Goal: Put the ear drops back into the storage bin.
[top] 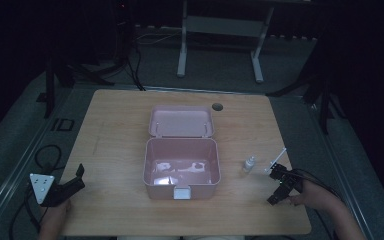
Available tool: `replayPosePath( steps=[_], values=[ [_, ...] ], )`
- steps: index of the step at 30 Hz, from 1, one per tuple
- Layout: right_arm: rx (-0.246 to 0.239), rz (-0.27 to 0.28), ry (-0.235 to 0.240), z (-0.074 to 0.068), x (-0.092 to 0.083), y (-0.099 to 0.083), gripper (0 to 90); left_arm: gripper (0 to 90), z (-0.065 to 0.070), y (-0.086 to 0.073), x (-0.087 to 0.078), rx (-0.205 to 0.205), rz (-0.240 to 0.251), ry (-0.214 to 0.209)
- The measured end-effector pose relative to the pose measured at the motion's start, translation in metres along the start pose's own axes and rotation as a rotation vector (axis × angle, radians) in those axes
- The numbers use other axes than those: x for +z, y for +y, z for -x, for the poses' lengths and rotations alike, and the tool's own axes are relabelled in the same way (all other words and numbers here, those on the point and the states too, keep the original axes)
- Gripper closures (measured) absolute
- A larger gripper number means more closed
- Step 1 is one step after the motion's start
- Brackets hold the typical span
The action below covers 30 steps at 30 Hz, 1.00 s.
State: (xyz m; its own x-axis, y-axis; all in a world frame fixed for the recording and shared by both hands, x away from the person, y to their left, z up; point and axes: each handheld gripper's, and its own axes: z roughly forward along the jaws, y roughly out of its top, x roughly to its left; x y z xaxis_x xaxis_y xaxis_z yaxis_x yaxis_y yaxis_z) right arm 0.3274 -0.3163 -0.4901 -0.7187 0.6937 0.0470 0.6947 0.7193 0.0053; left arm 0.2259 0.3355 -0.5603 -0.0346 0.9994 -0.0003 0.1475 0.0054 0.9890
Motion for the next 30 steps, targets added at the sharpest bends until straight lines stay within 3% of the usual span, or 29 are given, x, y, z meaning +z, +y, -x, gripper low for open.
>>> replayPosePath(
  steps=[15, 30],
  values=[
    [-0.067, -0.006, -0.030, 0.013, -0.010, 0.040, 17.6, 0.3, -0.001, 0.000, 0.000, -0.003, -0.002, -0.010],
    [-0.057, -0.001, -0.014, 0.020, -0.010, 0.075, 22.4, 0.3, 0.000, 0.000, 0.001, 0.002, -0.004, -0.017]
  ],
)
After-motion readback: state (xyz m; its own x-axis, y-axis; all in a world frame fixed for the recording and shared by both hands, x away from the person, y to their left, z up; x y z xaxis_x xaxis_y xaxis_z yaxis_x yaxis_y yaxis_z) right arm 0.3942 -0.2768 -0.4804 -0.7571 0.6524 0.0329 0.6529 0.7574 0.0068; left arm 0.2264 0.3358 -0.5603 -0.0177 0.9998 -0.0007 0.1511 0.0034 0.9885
